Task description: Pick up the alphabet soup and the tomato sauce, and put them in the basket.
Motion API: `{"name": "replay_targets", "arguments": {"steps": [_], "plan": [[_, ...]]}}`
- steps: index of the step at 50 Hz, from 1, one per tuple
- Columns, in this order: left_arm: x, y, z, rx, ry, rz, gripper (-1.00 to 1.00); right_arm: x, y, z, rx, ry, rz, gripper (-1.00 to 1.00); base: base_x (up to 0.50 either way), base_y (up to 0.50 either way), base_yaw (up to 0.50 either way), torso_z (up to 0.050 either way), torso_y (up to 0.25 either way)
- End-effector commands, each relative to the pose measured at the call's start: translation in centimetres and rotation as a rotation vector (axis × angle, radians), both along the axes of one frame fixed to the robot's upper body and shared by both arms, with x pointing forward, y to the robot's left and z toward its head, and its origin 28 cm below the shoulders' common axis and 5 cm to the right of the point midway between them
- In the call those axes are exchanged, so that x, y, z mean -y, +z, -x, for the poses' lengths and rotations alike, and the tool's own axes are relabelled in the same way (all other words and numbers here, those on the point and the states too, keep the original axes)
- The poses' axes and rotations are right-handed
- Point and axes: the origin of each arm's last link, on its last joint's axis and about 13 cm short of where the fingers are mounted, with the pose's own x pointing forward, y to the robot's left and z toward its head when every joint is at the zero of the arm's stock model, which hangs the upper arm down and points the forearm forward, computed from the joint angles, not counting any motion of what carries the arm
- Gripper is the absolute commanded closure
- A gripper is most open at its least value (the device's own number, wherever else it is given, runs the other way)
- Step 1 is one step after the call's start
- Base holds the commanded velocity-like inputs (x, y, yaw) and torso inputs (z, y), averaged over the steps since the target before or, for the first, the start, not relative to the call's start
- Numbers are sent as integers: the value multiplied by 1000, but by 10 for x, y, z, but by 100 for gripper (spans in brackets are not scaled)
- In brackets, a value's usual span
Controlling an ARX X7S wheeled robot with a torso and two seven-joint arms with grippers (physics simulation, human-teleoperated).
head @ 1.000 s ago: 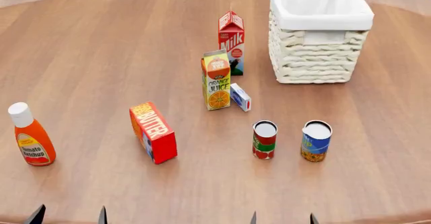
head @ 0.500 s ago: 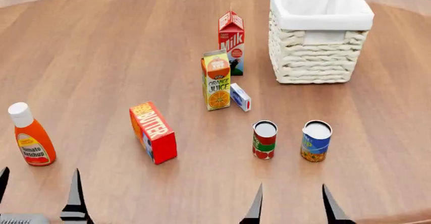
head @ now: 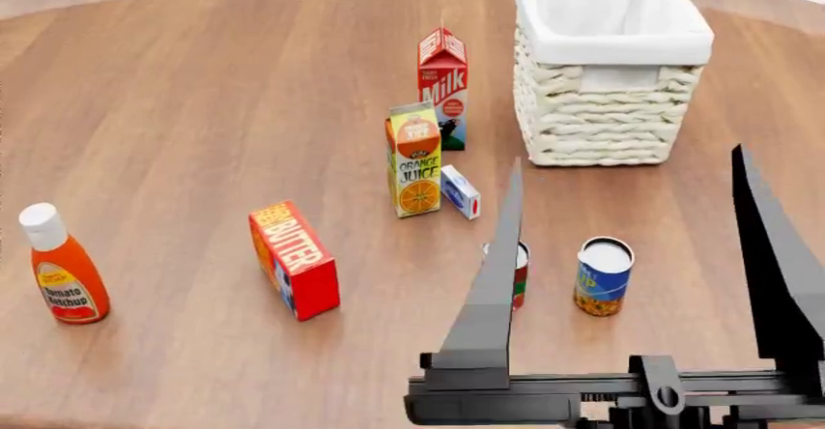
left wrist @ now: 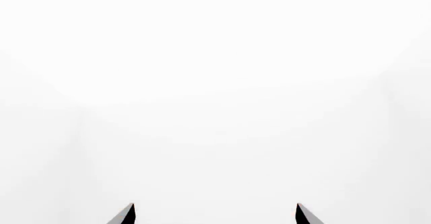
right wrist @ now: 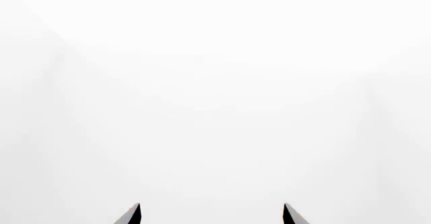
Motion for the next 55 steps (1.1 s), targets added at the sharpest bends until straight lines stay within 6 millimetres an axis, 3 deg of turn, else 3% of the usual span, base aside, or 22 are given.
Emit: {"name": "replay_targets", "arguments": {"steps": [1,7,10,12,14,26,38,39,42,50,55], "plan": [[-14,8,27,-54,106,30,-100,7,10,28,-44,-57,-6,-100,0,0,0,50,47],[-13,8,27,-56,102,30,-100,6,10,29,-47,-52,-4,-100,0,0,0,50,45],[-12,7,27,-58,98,29,-100,5,0,29,-46,-52,-5,-100,0,0,0,50,46],[-11,7,28,-61,96,35,-100,6,8,30,-46,-52,-5,-100,0,0,0,50,44],[-11,7,28,-61,94,36,-100,6,2,29,-46,-54,-6,-100,0,0,0,50,48],[-11,8,28,-57,85,38,-100,6,12,32,-35,-51,-3,-100,0,0,0,50,46],[-9,8,27,-60,80,38,-100,6,5,33,-34,-52,-2,-100,0,0,0,50,45],[-9,8,27,-59,79,38,-100,6,14,33,-33,-51,0,-100,0,0,0,50,45],[-9,9,27,-58,78,38,-100,6,15,33,-31,-49,-2,-100,0,0,0,50,46],[-9,6,27,-69,79,45,-100,4,5,34,-35,-42,0,-100,0,0,0,50,46],[-9,5,27,-72,68,43,-100,4,12,33,-39,-36,-7,-100,0,0,0,0,0]]}}
